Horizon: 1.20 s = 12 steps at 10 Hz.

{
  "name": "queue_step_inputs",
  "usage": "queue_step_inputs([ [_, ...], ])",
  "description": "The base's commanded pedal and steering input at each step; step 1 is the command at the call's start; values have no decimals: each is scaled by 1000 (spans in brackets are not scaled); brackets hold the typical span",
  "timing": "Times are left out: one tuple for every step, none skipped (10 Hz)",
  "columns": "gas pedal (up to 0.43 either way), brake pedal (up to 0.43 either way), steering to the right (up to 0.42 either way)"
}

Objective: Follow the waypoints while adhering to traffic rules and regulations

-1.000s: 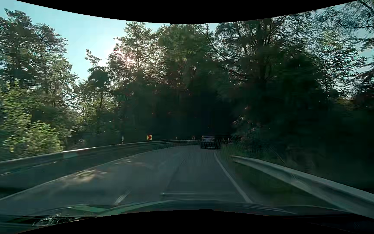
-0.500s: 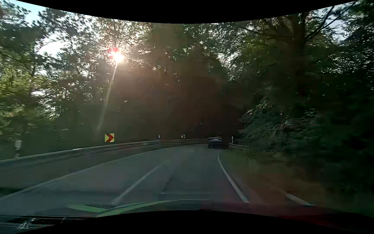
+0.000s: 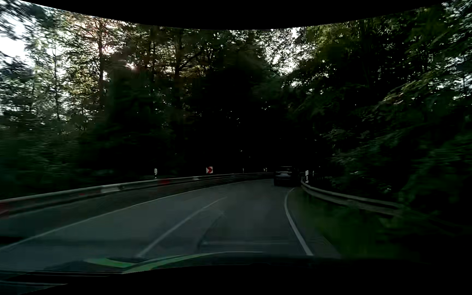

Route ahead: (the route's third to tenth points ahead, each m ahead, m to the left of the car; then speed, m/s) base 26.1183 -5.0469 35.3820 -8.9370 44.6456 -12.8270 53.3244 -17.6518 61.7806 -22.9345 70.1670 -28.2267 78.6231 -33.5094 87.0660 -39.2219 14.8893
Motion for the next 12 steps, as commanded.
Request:
queue_step_inputs([
  [0,134,65],
  [0,122,73],
  [0,98,79],
  [0,73,82],
  [0,49,84],
  [0,6,84],
  [0,0,84],
  [0,0,84],
  [0,0,85],
  [0,0,85],
  [8,0,85],
  [39,0,84],
])
